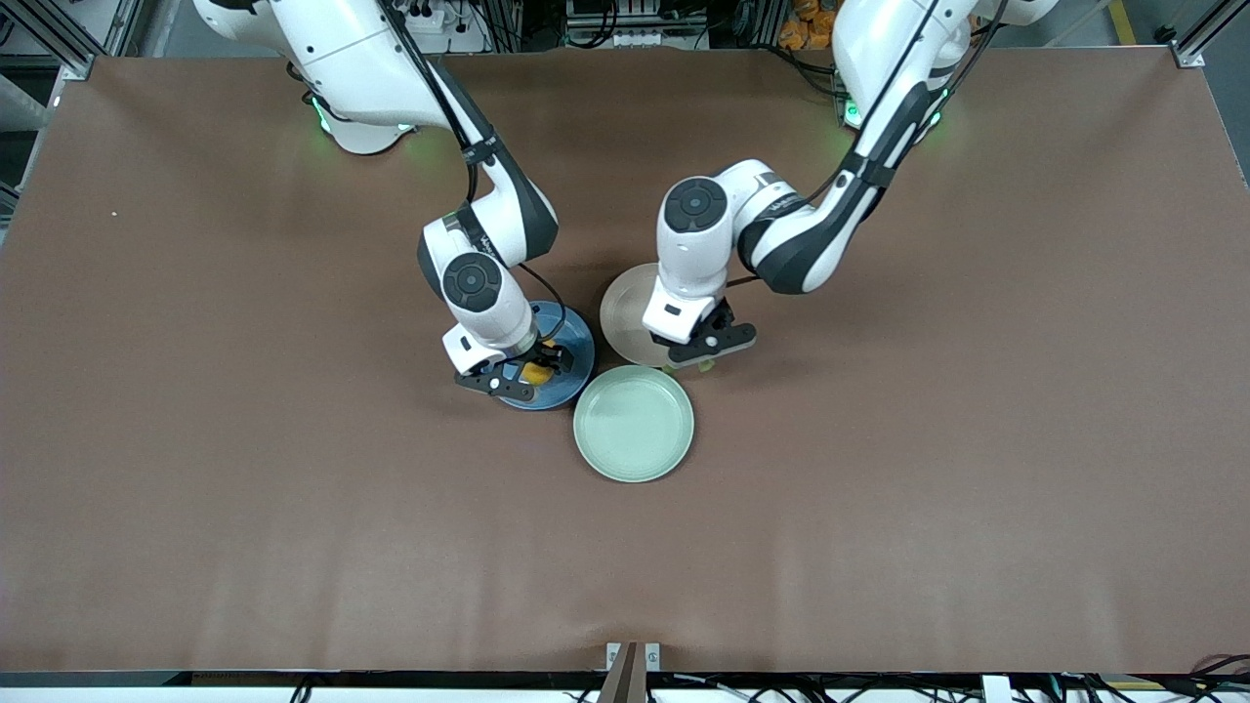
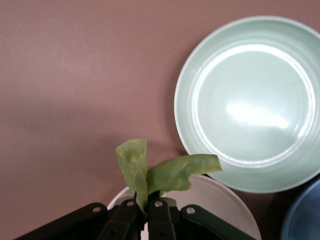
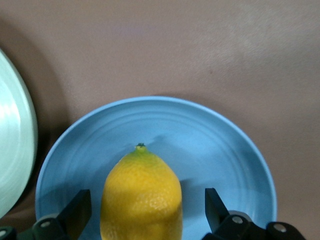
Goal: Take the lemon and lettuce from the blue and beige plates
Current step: 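Lift the lettuce with the left gripper while the right gripper grasps the lemon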
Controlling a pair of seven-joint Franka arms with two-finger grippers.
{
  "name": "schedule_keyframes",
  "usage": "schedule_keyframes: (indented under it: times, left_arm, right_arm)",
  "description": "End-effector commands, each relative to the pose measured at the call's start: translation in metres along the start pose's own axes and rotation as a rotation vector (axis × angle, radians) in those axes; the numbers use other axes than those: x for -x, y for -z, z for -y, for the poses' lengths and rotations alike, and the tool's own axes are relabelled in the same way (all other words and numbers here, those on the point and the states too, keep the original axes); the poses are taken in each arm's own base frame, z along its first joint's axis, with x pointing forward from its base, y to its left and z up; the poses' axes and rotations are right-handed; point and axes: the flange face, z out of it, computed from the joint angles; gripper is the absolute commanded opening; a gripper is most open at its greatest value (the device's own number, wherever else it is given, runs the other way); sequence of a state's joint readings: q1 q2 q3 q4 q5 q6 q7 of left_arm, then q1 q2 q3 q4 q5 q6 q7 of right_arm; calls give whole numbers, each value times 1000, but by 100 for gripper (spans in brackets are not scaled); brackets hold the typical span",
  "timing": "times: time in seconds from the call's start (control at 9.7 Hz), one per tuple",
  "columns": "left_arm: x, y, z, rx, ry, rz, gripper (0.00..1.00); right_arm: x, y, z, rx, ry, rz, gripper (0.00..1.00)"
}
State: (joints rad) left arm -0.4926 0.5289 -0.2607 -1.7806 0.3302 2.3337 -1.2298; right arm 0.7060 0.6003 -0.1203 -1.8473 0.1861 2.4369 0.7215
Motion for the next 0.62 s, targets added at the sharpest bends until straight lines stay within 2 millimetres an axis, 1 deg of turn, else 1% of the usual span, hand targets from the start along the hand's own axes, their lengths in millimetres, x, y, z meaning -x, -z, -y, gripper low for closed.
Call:
schedule_keyframes:
  times: [0.0,0.31,0.52]
  left_arm:
    - [-19,21,18,-22,-33,20,0]
    - [-61,50,53,-21,-60,48,0]
    - [-85,62,75,-17,-78,58,0]
  right_arm:
    - [4,-9,3,-14,-25,-5,100]
    - [6,-18,3,-13,-25,-10,100]
    - [7,-22,4,-14,-22,-14,100]
